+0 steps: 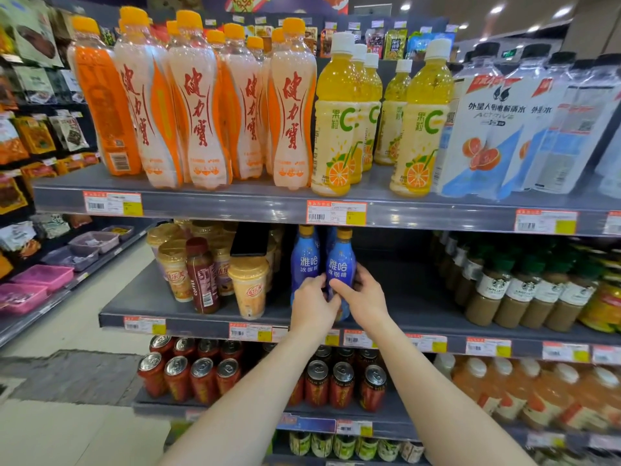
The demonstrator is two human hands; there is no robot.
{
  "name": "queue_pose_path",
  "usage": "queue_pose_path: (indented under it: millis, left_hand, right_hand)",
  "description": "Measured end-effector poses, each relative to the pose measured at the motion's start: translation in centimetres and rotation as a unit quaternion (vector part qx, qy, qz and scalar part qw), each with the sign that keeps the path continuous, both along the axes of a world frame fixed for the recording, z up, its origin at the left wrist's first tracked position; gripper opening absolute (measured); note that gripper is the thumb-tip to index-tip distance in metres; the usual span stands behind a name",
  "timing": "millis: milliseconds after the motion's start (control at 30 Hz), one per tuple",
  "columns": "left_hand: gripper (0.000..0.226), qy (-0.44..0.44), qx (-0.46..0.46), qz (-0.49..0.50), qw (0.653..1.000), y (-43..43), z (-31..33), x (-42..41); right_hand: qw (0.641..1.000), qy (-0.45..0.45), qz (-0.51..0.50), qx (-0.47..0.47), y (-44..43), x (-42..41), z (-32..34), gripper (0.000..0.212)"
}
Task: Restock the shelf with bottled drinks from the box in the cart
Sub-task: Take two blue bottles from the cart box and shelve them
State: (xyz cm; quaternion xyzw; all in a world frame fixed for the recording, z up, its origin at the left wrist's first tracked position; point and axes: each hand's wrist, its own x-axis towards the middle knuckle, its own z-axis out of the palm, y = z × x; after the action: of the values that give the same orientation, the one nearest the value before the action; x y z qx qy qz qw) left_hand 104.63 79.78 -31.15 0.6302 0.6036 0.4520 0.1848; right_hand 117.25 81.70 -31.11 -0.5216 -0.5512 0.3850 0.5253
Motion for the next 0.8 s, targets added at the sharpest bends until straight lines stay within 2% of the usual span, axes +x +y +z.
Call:
queue_pose_path:
  millis: [100, 300, 467, 667, 800]
  left_hand:
    - [0.043, 0.03, -0.008, -0.002, 1.0, 0.0, -0.2, 0.2]
    - [0.063, 0.007, -0.005, -0.012, 1.0, -1.8, -0.5, 0.0]
    - [0.047, 0.118, 0.02, 0.002, 0.993, -4.1, -0.4, 0.2]
    - [0.042, 0.236, 0.035, -0.08, 0.968, -6.1, -0.9, 2.2]
    - [0.042, 0.275, 0.026, -0.129, 0.952, -7.6, -0.9, 5.4]
  right_hand:
    - [1.0, 0.003, 0.005, -0.006, 0.1, 0.0, -0.1, 0.068]
    - [0.999, -0.034, 0.003, -0.024, -0.6, 0.0, 1.5, 0.069]
    - [0.991, -0.106, -0.03, -0.073, -2.5, 1.0, 1.6, 0.085]
    - [0.958, -0.263, -0.08, -0.078, -6.8, 5.9, 0.5, 0.06]
    - [0.934, -0.322, -0.105, -0.111, -8.9, 10.8, -0.3, 0.058]
